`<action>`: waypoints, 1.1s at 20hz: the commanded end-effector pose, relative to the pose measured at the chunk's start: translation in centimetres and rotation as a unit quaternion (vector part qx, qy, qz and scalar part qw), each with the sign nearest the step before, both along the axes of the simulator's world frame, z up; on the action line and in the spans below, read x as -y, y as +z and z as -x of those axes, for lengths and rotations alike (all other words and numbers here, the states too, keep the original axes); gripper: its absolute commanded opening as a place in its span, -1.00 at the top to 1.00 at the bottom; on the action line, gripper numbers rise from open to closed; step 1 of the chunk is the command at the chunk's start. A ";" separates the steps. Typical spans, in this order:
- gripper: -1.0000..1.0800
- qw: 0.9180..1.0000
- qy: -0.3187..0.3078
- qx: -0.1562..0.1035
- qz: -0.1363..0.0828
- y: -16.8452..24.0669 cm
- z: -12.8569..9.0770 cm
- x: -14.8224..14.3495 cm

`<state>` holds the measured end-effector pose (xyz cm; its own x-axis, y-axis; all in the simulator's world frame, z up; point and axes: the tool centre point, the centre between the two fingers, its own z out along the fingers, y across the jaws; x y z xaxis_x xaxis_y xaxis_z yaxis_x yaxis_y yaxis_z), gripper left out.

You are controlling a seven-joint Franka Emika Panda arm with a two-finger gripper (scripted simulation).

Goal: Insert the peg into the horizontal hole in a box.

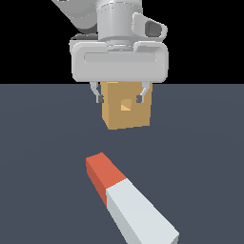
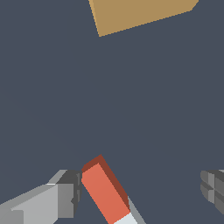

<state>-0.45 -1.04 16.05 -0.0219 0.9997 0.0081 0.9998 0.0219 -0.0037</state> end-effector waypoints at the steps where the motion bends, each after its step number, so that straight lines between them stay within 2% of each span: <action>1: -0.92 1.000 0.013 0.000 0.000 -0.4 0.2 0.8; 12: -0.92 0.995 0.102 0.001 0.001 -3.2 0.6 6.2; 22: -0.92 0.982 0.191 0.002 0.002 -6.0 -0.1 11.7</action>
